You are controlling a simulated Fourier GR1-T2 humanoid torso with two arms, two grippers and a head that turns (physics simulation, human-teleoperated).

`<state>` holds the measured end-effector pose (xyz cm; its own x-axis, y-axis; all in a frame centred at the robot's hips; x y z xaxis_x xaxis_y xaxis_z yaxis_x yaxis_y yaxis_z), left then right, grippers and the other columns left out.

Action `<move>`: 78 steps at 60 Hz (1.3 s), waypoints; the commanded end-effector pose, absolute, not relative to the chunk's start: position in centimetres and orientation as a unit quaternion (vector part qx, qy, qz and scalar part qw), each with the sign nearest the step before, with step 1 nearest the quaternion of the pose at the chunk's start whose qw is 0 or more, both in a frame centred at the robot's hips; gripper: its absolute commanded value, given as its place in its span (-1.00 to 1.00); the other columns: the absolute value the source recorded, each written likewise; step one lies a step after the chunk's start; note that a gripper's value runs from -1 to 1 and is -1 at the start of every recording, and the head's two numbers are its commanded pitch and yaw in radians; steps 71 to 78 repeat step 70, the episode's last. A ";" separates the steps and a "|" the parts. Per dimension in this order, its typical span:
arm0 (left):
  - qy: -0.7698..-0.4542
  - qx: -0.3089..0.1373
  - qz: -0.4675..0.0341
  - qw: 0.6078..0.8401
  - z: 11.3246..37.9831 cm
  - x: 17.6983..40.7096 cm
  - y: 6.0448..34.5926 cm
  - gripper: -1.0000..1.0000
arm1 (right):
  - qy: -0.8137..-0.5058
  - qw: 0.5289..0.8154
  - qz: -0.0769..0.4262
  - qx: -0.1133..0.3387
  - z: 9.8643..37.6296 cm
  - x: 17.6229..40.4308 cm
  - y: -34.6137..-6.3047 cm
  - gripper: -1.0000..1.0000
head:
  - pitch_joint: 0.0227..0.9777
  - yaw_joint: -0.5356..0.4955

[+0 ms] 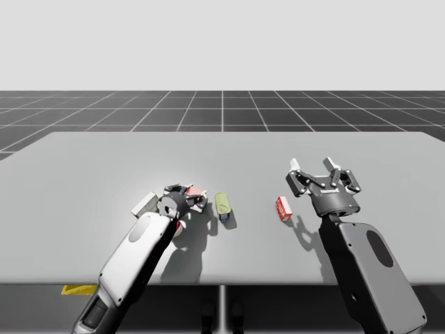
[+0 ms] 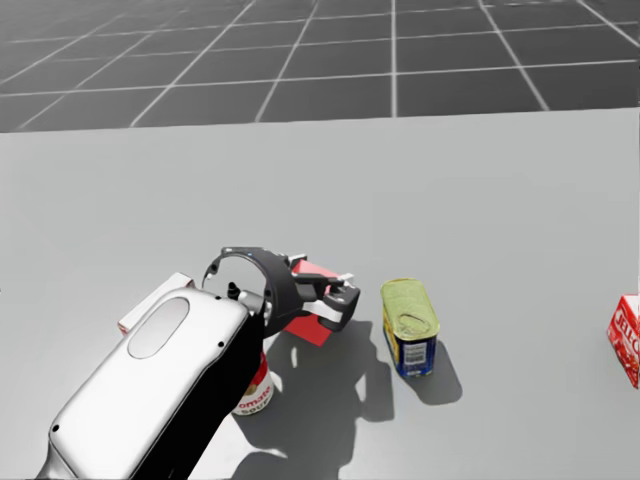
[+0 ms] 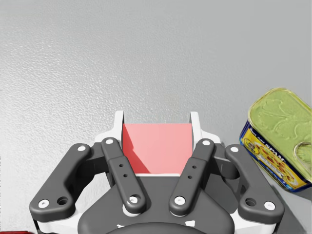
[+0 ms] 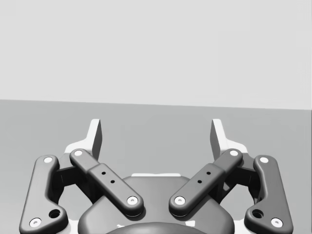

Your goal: Find the red cube and pick it up.

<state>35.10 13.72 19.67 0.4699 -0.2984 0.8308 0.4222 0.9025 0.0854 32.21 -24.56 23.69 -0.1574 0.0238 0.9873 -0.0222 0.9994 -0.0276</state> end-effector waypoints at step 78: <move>-0.431 -0.063 -0.262 0.861 33.9 34.5 14.9 1.00 | -0.764 0.645 0.015 -0.001 23.9 32.2 -25.0 -1.00 | -0.09 0.32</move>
